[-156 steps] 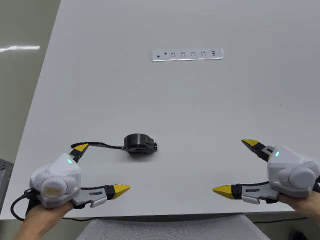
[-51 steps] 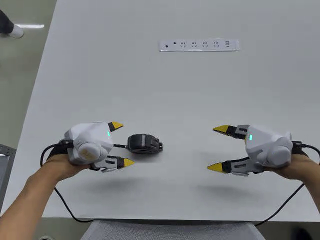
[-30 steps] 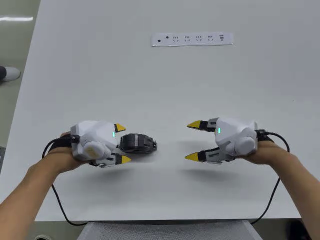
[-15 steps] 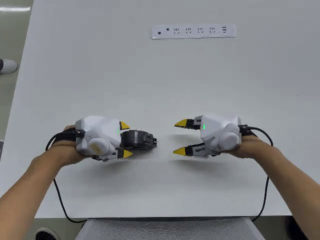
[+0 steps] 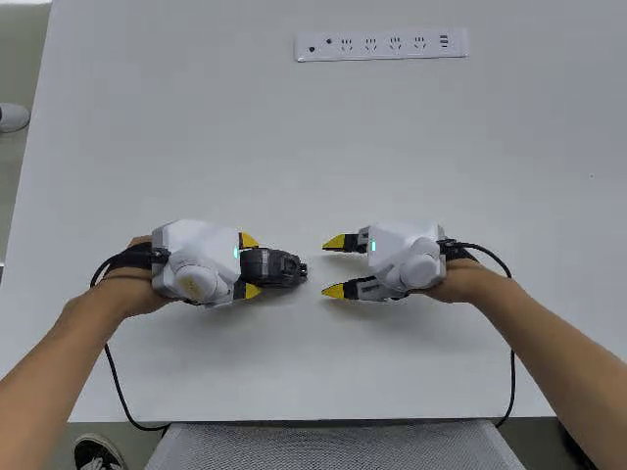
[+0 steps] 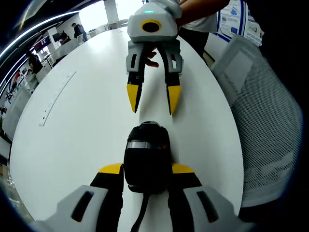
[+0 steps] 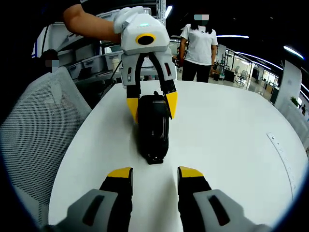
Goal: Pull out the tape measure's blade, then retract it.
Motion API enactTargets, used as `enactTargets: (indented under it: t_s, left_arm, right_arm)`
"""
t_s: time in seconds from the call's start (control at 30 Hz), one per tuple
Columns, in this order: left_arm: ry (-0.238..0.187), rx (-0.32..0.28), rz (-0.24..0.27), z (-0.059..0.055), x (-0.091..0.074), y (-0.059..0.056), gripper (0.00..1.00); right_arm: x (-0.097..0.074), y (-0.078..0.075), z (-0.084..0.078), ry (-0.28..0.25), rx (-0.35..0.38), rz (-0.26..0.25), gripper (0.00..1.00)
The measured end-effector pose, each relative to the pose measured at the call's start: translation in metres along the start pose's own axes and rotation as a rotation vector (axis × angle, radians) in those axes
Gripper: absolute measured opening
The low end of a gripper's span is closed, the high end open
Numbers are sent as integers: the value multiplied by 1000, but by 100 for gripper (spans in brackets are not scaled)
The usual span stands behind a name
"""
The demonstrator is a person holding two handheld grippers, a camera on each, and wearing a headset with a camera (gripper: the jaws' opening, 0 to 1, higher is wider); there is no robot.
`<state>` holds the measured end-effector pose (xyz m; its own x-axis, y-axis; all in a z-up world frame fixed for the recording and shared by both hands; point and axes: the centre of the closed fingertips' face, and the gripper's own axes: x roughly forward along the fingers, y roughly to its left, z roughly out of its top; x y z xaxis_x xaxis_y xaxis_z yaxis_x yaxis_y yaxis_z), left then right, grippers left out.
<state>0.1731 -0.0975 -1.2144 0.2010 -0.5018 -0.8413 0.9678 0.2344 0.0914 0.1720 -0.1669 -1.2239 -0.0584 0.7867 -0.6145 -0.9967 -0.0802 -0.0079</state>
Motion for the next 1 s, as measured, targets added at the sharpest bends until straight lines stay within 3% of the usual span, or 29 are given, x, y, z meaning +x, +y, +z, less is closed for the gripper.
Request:
enactTargets:
  t_s: [0.33, 0.53, 0.6, 0.67, 1.0]
  left_arm:
    - [14, -54, -12, -2, 1, -2, 31]
    - [7, -54, -5, -3, 3, -2, 31]
    - [16, -87, -11, -5, 3, -3, 30]
    - [11, -66, -6, -4, 2, -3, 30]
    - [18, -79, 5, -4, 1, -1, 29]
  right_arm:
    - [15, 0, 0, 2, -2, 13, 29]
    - [18, 2, 1, 2, -3, 24, 28]
    - [19, 2, 1, 3, -3, 24, 28]
    - [21, 1, 1, 3, -2, 25, 27]
    - [31, 0, 2, 10, -6, 40, 22]
